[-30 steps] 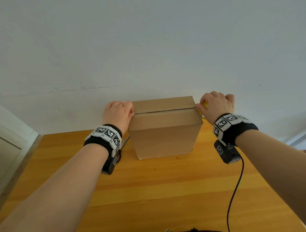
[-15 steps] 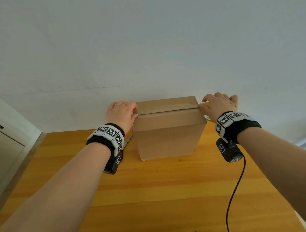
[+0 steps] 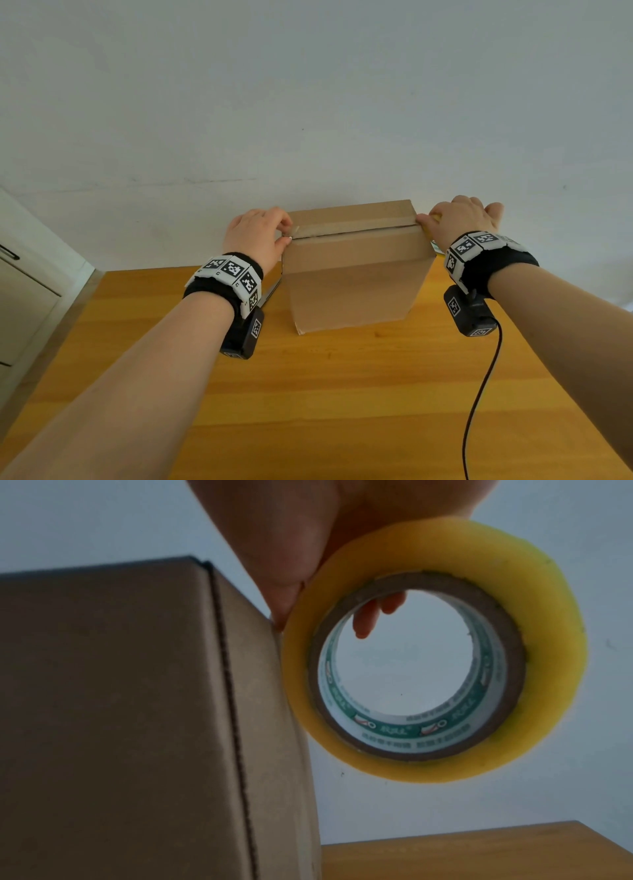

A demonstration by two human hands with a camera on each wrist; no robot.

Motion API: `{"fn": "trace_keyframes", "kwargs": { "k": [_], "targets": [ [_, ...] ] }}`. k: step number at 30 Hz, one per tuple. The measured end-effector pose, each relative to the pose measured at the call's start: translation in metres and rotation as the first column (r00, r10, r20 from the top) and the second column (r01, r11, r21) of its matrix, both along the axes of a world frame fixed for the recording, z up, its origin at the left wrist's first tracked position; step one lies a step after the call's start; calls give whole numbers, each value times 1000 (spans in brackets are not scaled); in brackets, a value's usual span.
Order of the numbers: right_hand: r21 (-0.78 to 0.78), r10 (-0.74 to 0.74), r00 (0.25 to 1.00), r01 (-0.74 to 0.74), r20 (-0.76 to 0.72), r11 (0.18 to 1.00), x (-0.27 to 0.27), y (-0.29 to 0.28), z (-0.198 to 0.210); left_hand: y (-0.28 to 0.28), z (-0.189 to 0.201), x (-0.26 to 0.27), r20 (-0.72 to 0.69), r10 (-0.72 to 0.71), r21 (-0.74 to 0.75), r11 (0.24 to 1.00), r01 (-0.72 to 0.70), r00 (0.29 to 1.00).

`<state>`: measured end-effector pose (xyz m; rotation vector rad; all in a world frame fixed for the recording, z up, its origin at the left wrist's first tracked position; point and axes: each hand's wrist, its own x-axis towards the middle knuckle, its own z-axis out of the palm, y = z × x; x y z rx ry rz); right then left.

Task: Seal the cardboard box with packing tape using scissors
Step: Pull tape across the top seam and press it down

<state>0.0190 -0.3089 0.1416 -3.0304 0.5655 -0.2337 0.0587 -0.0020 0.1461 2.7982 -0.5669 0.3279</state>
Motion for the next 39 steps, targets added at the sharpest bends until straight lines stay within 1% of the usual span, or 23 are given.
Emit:
{"fn": "trace_keyframes", "kwargs": {
  "k": [1, 3, 5, 6, 9, 10, 12, 14, 16, 17, 19, 22, 26, 30, 33, 36, 37, 39],
  "targets": [
    [1, -2, 1000, 2, -3, 1000, 0, 0, 0, 0, 0, 1, -25, 11, -37, 999, -12, 1000],
    [4, -9, 1000, 9, 1, 1000, 1, 0, 0, 1, -2, 3, -116, 47, -182, 981, -67, 992],
    [8, -17, 1000, 17, 1, 1000, 1, 1, 1, 3, -3, 4, -252, 76, -352, 921, -165, 965],
    [8, -20, 1000, 20, -1, 1000, 1, 1, 1, 4, -3, 5, -315, 83, -409, 887, -214, 946],
    [12, -33, 999, 33, 13, 999, 1, 2, 0, 5, -6, 6, -433, 85, -495, 809, -316, 897],
    [17, -38, 999, 37, 18, 999, 1, 3, -1, 5, -7, 7, -465, 82, -534, 768, -353, 881],
    [24, -42, 999, 41, 24, 999, 1, 3, -2, 5, -10, 8, -539, 63, -608, 661, -439, 840],
    [29, -38, 999, 37, 36, 999, 0, 3, -2, 6, -12, 9, -591, 46, -641, 578, -504, 805],
    [35, -37, 998, 35, 43, 999, 0, 3, -3, 7, -15, 9, -608, 38, -650, 548, -526, 793],
    [37, -36, 998, 34, 44, 999, 0, 2, -3, 7, -17, 8, -612, 42, -647, 548, -530, 790],
    [40, -29, 998, 27, 51, 999, -1, 2, -4, 7, -19, 7, -614, 64, -624, 572, -533, 787],
    [46, -25, 998, 23, 60, 999, -2, 2, -5, 5, -21, 6, -589, 100, -602, 608, -518, 802],
    [42, -33, 998, 30, 52, 999, -2, 2, -5, 4, -20, 7, -532, 157, -533, 701, -473, 832],
    [36, -30, 999, 29, 32, 999, -1, 2, -5, 3, -19, 9, -512, 184, -475, 753, -455, 839],
    [26, -24, 1000, 24, 13, 999, -1, 1, -5, 3, -16, 9, -477, 200, -389, 825, -410, 856],
    [29, -28, 1000, 27, 10, 999, -1, 1, -5, 3, -16, 6, -447, 239, -214, 907, -362, 862],
    [30, -29, 1000, 28, 11, 999, -1, 2, -5, 3, -16, 5, -435, 251, -179, 917, -356, 865],
    [31, -28, 999, 28, 19, 999, -2, 2, -6, 3, -14, 1, -384, 264, -197, 913, -358, 885]
  ]
}}
